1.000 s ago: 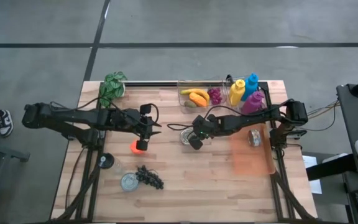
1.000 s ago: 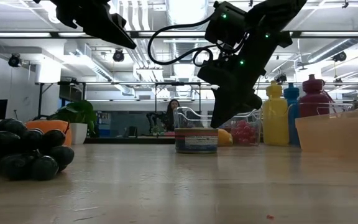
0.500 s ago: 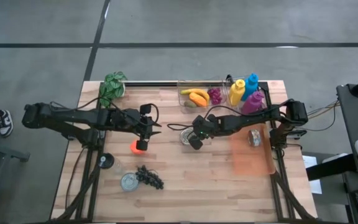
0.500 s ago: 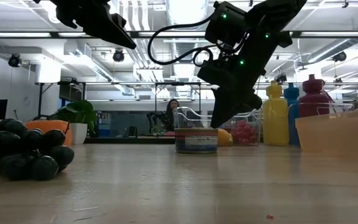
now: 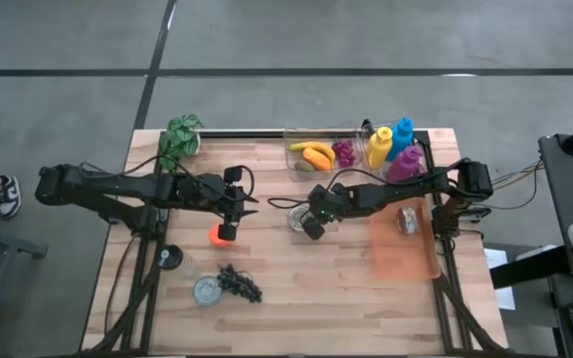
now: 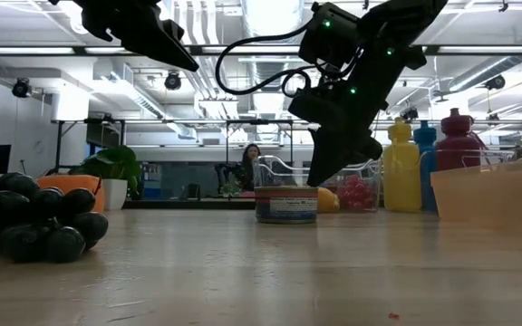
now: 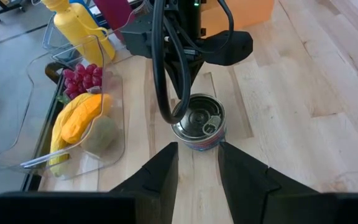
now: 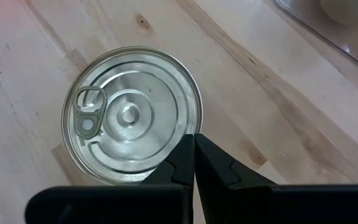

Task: Pick & Place Food Item
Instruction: Put the blue and pink tuna can into the orange bin

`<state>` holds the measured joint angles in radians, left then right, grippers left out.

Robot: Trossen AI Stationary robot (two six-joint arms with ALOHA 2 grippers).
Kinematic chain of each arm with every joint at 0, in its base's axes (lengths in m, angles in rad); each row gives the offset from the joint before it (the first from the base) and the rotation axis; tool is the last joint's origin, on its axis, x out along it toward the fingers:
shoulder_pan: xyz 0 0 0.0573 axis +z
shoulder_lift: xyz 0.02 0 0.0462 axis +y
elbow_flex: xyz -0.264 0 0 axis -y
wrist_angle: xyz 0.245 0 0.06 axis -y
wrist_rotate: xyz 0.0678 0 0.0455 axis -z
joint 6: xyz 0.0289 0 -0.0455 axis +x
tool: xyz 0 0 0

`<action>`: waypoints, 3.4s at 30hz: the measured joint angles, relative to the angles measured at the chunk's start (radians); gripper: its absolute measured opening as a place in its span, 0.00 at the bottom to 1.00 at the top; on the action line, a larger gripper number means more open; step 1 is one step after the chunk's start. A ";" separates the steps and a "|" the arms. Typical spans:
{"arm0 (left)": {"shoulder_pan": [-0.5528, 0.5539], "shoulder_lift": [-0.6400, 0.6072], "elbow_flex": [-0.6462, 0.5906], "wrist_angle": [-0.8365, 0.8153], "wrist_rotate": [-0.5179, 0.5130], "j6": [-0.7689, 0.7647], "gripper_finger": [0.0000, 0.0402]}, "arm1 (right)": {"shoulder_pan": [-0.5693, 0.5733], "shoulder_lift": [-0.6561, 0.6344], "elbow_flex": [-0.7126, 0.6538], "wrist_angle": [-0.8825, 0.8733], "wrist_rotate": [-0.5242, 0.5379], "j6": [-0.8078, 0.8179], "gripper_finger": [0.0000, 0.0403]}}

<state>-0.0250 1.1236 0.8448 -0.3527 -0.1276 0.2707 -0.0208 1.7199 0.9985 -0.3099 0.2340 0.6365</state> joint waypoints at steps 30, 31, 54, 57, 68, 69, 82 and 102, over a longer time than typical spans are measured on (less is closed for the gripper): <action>0.000 0.000 0.000 0.000 0.000 0.000 0.29 | -0.006 0.000 -0.007 -0.007 0.003 0.030 0.02; 0.000 0.000 0.000 0.000 0.000 -0.001 0.29 | -0.006 0.000 -0.007 -0.009 0.003 0.038 0.02; 0.000 0.000 0.000 0.000 0.000 -0.001 0.29 | -0.006 -0.001 -0.008 -0.031 0.004 0.058 0.02; 0.000 0.000 -0.001 0.000 0.000 -0.001 0.29 | -0.006 -0.001 -0.008 -0.031 0.004 0.060 0.02; 0.000 0.000 -0.002 0.000 0.000 -0.002 0.29 | -0.006 -0.001 -0.011 -0.039 0.004 0.064 0.02; 0.000 0.000 -0.002 0.000 0.000 -0.002 0.29 | -0.006 -0.001 -0.011 -0.042 0.005 0.064 0.02; 0.000 0.000 -0.002 0.000 0.000 -0.002 0.29 | -0.006 0.003 -0.024 -0.059 -0.003 0.064 0.02; 0.000 0.000 -0.002 0.000 0.000 -0.002 0.29 | -0.006 0.002 -0.076 -0.052 0.001 0.143 0.02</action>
<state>-0.0251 1.1236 0.8433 -0.3527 -0.1274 0.2691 -0.0269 1.7214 0.9226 -0.3622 0.2352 0.7795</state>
